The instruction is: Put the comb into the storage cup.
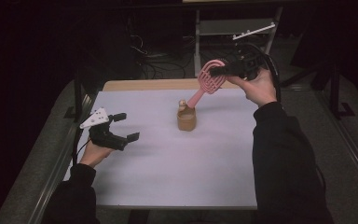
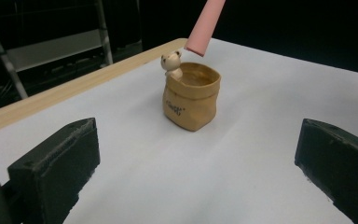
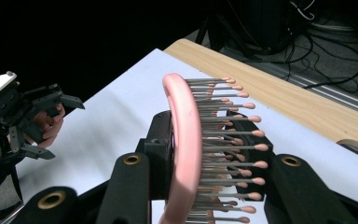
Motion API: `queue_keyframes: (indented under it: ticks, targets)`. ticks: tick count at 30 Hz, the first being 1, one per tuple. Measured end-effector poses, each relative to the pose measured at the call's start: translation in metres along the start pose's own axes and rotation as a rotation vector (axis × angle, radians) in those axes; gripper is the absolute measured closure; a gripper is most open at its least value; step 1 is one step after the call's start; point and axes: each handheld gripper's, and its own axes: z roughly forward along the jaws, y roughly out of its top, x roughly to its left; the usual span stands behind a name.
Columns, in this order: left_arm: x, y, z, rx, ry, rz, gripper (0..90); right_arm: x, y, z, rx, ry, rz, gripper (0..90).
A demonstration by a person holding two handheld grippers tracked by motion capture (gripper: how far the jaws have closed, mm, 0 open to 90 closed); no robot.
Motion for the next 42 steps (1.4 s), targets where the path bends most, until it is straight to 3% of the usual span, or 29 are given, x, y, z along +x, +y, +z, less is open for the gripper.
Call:
queue_keyframes:
  ticks: [22,33,42]
  targets:
    - [-0.003,-0.030,-0.012,-0.010,0.053,-0.035,0.0,-0.006,-0.015,0.029,0.048,0.024,0.019,62.3]
    - [-0.002,-0.047,-0.023,-0.040,0.103,-0.083,0.0,-0.010,-0.023,0.041,0.056,0.030,0.029,62.3]
    - [-0.005,-0.055,-0.027,-0.038,0.106,-0.098,0.0,-0.011,-0.027,0.053,0.068,0.036,0.041,62.3]
